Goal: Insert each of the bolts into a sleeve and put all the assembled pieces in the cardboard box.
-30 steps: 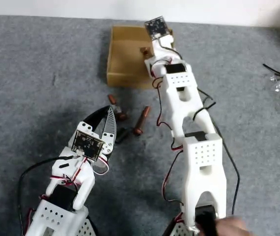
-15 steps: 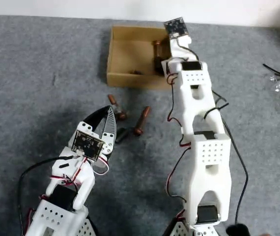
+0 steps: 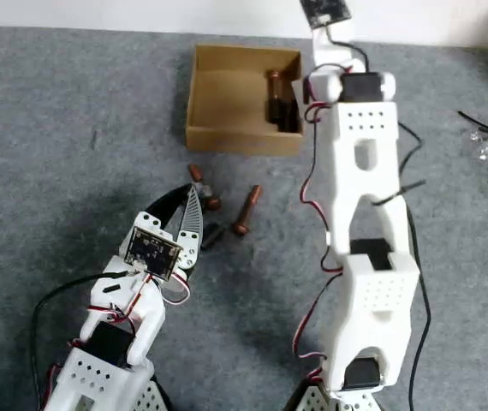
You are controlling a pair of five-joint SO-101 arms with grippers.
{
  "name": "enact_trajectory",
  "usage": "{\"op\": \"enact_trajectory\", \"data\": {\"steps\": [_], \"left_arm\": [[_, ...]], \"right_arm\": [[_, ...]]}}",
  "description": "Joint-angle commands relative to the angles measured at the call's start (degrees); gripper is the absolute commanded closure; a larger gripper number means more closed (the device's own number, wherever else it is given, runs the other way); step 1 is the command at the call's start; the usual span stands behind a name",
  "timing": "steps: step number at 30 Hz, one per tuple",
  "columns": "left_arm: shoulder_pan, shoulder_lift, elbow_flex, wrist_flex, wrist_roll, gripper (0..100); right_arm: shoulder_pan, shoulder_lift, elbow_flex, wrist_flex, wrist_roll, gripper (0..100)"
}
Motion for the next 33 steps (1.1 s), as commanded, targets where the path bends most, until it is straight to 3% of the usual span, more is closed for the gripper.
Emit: {"op": "enact_trajectory", "data": {"steps": [1,6,15,21,26,33], "left_arm": [[0.1,-0.2,1.5,-0.2,-0.2,99],[0.1,-0.2,1.5,0.1,-0.2,99],[0.0,-0.2,1.5,0.1,-0.2,99],[0.0,-0.2,1.5,0.1,-0.2,99],[0.0,-0.2,1.5,0.1,-0.2,99],[0.0,-0.2,1.5,0.1,-0.2,99]], "right_arm": [[-1.2,-7.8,-4.6,10.6,0.4,81.7],[-4.6,-13.5,-7.3,23.8,0.3,81.7],[-6.8,-32.7,3.4,23.4,-6.9,81.7],[-7.0,-47.3,23.5,23.2,-6.8,81.7],[-5.3,-59.3,46.5,17.0,-6.7,81.7],[1.8,-77.4,84.8,-8.4,-6.6,81.7]]}}
